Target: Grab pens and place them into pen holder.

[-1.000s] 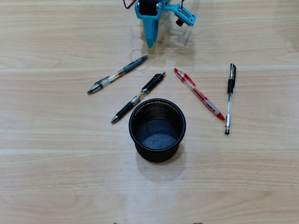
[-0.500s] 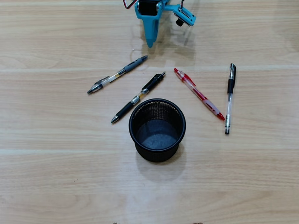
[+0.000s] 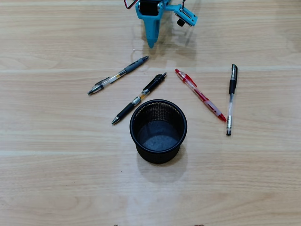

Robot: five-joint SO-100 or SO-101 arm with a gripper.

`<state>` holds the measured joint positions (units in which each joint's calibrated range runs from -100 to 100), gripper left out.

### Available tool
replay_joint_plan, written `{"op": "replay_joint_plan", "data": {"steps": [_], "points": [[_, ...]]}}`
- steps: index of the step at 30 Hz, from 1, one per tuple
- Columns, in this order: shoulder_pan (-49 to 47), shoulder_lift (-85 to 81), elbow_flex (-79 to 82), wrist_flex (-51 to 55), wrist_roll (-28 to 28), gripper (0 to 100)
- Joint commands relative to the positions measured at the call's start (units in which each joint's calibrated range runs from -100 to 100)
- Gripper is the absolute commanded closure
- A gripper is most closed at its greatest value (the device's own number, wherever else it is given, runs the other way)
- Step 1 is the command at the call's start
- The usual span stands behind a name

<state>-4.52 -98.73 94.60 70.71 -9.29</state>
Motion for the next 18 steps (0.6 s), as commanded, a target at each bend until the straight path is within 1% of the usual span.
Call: {"op": "replay_joint_plan", "data": {"steps": [1, 6, 18], "points": [[0.6, 1.2, -1.8, 1.3, -0.1, 86], [4.5, 1.2, -1.7, 1.1, -0.1, 86], [4.8, 1.2, -1.7, 1.0, -0.2, 87]]}}
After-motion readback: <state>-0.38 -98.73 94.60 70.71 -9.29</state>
